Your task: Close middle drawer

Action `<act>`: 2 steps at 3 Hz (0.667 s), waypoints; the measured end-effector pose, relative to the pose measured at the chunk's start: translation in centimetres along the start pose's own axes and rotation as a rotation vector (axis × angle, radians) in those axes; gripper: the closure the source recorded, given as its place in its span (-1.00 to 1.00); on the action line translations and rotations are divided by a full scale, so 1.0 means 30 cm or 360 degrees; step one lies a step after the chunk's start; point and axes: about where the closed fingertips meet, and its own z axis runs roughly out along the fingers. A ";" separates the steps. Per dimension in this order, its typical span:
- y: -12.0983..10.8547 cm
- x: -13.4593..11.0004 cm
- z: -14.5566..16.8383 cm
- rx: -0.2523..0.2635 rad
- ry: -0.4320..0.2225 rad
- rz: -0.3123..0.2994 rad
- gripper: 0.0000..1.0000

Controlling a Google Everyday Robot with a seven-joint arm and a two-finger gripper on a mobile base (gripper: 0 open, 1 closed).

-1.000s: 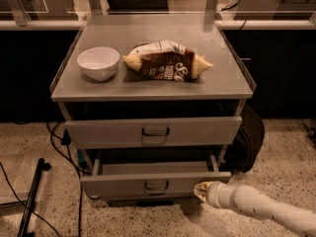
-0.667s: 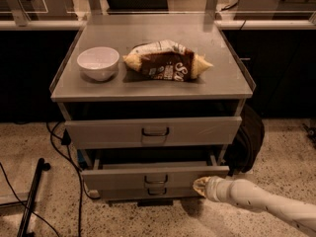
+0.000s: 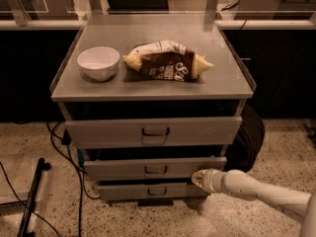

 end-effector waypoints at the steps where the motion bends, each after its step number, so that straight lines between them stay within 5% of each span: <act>1: -0.033 0.001 0.042 0.0001 0.0010 -0.0002 1.00; 2: -0.050 -0.012 0.043 0.0001 -0.0003 0.0006 1.00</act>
Offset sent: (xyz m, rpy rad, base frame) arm 0.0492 0.0117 -0.0055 0.0006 0.0170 0.0188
